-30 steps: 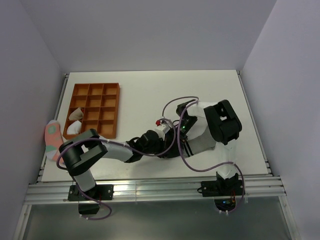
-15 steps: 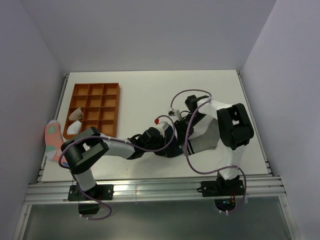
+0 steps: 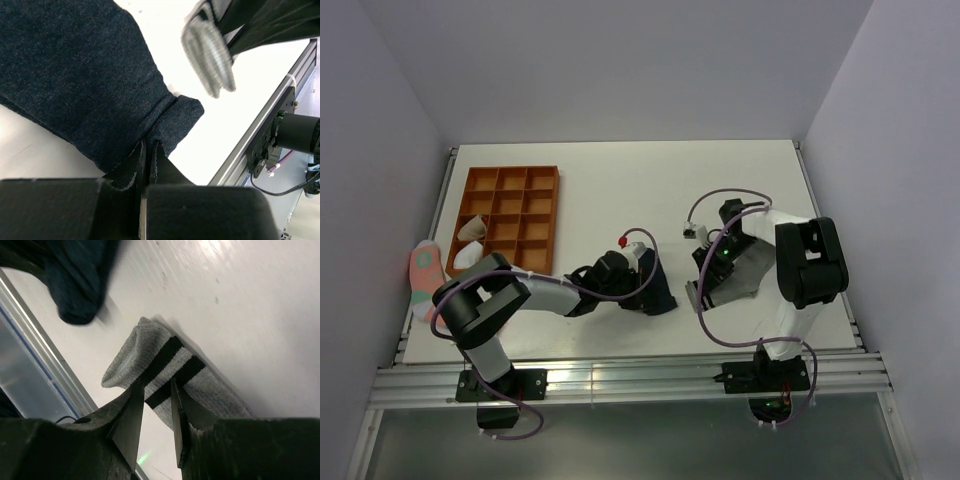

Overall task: Roll the socks
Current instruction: Roll the sock at the center of the board.

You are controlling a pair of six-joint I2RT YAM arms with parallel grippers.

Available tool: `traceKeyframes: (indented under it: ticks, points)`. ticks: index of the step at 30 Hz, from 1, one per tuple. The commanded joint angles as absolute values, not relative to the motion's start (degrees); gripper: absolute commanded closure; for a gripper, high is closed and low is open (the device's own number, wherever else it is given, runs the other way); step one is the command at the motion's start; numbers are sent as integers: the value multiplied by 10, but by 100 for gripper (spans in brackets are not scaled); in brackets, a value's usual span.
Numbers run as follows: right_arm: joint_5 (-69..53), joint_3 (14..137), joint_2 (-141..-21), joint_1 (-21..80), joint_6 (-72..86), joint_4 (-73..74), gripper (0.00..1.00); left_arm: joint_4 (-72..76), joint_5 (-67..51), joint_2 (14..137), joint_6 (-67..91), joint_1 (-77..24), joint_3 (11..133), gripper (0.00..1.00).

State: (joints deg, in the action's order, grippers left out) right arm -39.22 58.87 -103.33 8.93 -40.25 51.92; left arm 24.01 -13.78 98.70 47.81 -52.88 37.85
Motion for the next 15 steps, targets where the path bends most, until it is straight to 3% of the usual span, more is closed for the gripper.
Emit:
traceKeyframes:
  ticks: [1, 7, 15]
  points:
    - [-333, 577, -1005, 64, -425, 497, 64, 75, -119, 998, 454, -513, 330, 100]
    - [-259, 569, -1018, 13, -445, 474, 64, 44, -143, 983, 447, -509, 329, 100]
    - [-293, 590, -935, -4, -483, 496, 63, 18, -195, 968, 452, -508, 325, 100]
